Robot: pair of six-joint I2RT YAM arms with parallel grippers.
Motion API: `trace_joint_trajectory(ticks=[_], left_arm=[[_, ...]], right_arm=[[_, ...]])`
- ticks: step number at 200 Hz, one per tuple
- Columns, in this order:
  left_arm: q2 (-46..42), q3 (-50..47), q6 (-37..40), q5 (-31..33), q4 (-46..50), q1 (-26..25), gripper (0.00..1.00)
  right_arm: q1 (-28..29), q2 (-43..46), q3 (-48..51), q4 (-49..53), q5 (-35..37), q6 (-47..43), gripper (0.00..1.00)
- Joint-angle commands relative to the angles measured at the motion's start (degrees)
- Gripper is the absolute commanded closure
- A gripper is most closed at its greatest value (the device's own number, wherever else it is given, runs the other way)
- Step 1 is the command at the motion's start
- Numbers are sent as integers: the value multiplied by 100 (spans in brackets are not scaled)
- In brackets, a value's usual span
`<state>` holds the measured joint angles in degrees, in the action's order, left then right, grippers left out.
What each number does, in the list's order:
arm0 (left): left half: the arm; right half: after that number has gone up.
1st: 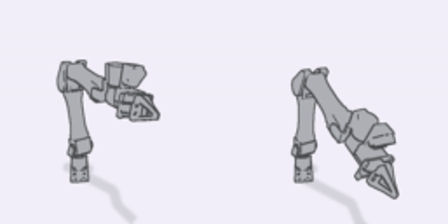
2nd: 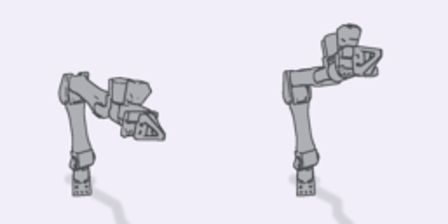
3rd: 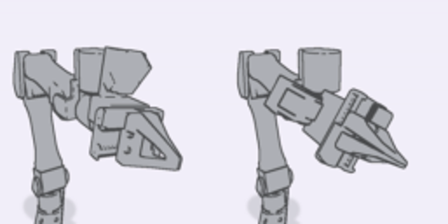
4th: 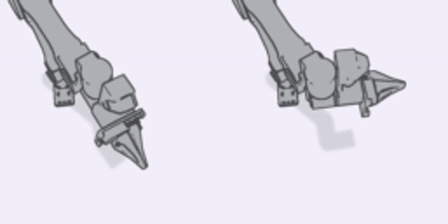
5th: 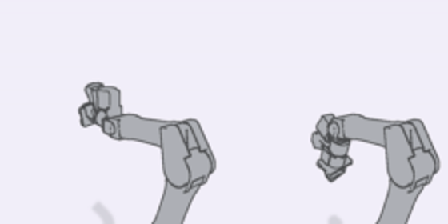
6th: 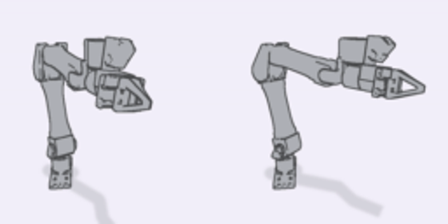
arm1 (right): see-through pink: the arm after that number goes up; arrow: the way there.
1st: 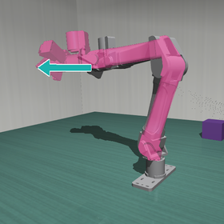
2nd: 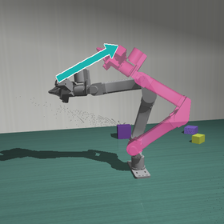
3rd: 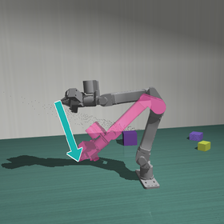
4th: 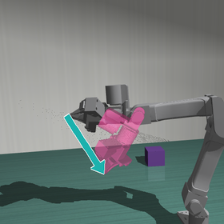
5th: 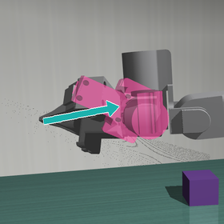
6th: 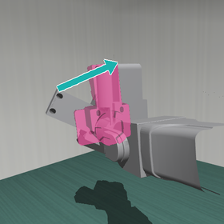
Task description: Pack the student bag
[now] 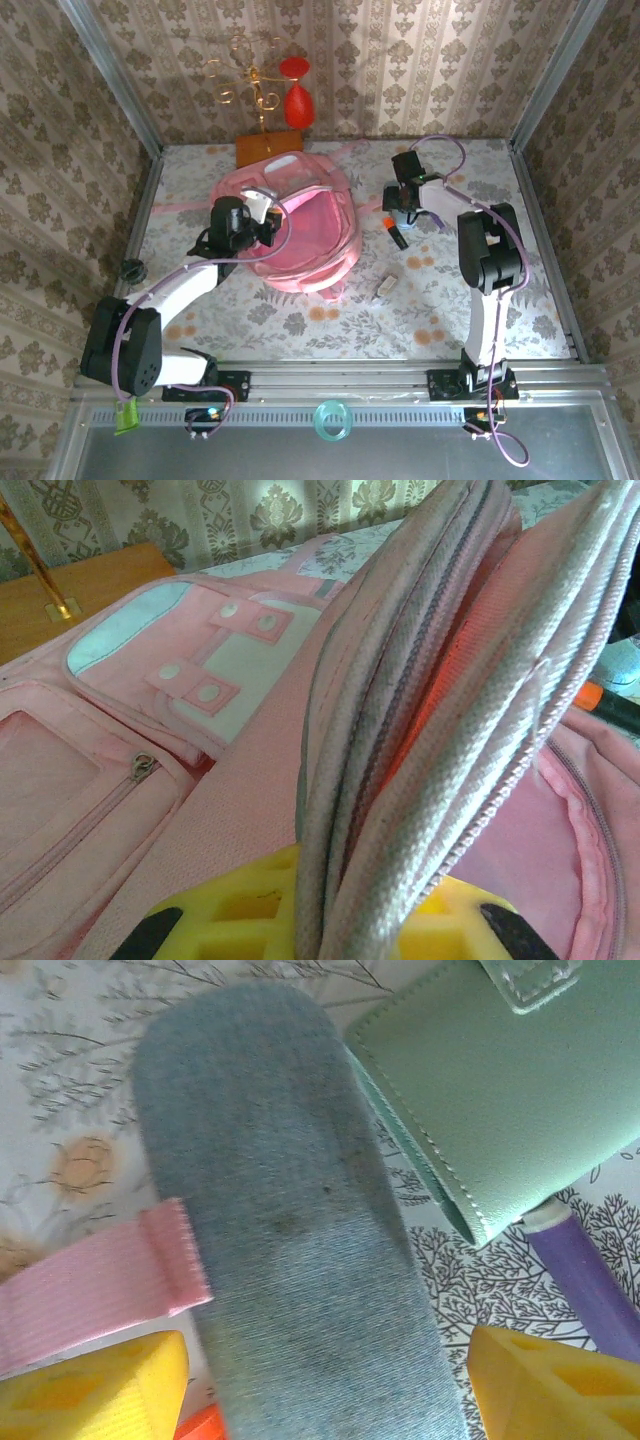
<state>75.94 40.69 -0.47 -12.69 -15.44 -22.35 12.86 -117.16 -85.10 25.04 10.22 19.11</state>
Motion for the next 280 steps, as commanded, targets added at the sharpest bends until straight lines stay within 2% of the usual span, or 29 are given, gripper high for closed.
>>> trace_joint_trajectory(ticks=[1,75,140,151,168,189,211,233,254,272,280], left_arm=[[23,140,-258,2,-89,57,100],[61,176,-239,-32,3,55,100],[59,176,-205,-50,29,55,100],[61,161,-206,-50,32,53,100],[78,184,-224,-47,27,62,100],[101,215,-340,24,46,59,100],[140,294,-725,112,94,120,100],[145,378,-1126,-251,-35,270,100],[96,453,-1351,-551,-256,363,100],[61,604,-1381,-785,-219,396,100],[44,645,-1368,-875,-215,403,100]], right_arm=[[-59,-187,-246,408,-99,-128,25],[-166,-634,-560,546,-543,-23,28],[-261,-755,-596,386,-869,-3,23],[-267,-763,-596,345,-881,-2,25],[-268,-700,-590,325,-890,-20,35],[-271,-256,-337,128,-933,-1,46],[-262,641,130,-150,-1050,128,51],[-162,1718,937,-484,-1475,336,54],[239,2586,1533,-297,-1411,236,55],[841,3061,1777,91,-1212,-107,56],[1132,3143,1819,175,-1349,-258,56]])
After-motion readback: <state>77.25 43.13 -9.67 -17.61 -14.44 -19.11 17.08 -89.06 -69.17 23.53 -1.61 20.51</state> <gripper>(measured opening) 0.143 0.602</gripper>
